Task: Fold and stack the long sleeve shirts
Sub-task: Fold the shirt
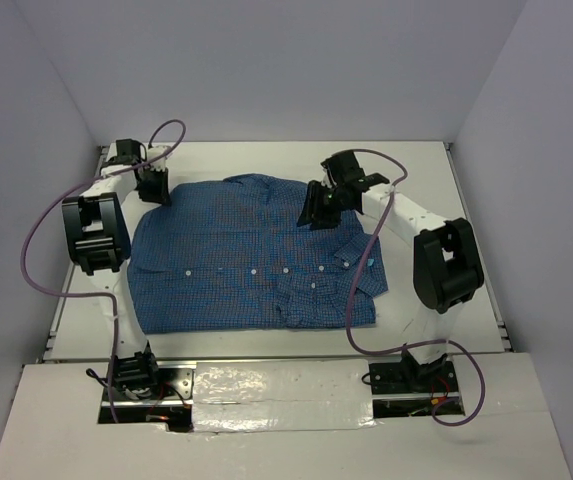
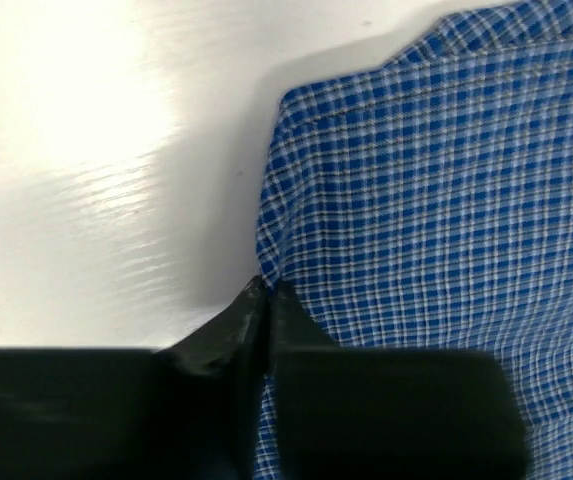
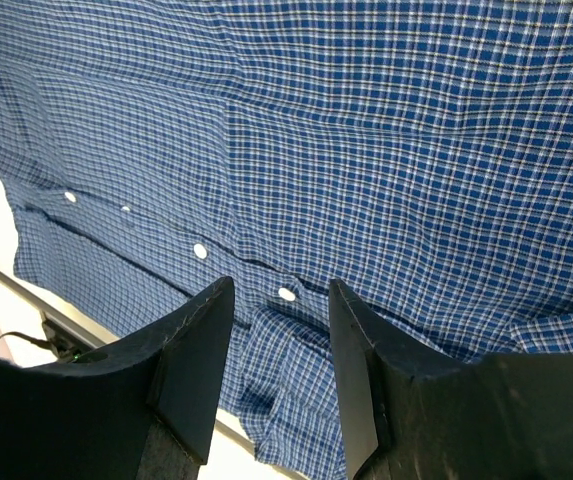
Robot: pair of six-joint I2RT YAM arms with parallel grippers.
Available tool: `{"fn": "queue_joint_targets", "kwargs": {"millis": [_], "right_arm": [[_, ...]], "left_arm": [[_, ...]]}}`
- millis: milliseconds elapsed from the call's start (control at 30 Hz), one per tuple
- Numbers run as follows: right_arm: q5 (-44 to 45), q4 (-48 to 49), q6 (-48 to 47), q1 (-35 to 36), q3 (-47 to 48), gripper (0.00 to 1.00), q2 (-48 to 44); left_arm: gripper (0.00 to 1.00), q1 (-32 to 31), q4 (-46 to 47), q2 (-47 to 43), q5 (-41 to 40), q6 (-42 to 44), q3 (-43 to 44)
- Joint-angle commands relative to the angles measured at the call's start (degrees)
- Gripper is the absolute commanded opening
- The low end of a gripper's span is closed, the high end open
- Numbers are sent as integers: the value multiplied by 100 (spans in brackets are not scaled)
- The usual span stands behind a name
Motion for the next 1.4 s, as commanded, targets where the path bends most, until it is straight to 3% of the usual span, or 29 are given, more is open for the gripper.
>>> {"fn": "queue_joint_targets", "kwargs": {"millis": [0,33,200,333,467,633,833,933,1067,1167,1367], "right_arm": [[-9,205,-17,42,-135,50,-137],[0,222,1,50,-213,50,-207],[17,354,45,42,-521,50,-410],[88,582,71,112,-811,50,-568],[-9,925,159,164,-1110,50,-726],[-62,1285,238,165,-1418,54,-858],[-71,1418,212,173,-1708,56,-1077],[-88,1479,238,138,-1936,57,-1218],[-88,1497,265,112,-2033,57,-1306],[-106,1479,265,112,-2042,57,-1315],[-97,1383,212,112,-1963,57,-1315]], "left_arm": [[10,-26,190,-184,0,-16,-91],[0,-35,260,-282,-27,-24,-126],[0,-280,805,-1265,-421,580,-564],[0,-850,1148,-2179,-720,2070,-1582],[5,-1281,912,-2874,-1028,3006,-2759],[23,-1835,578,-3217,-1310,3692,-3754],[47,-2635,-520,-3867,-406,3957,-3975],[53,-2742,-1012,-4316,156,4098,-3906],[54,-2698,-1251,-4677,535,3669,-3563],[59,-2575,-917,-4599,221,2842,-3334],[63,-2707,-469,-3650,-721,3052,-3606]]}}
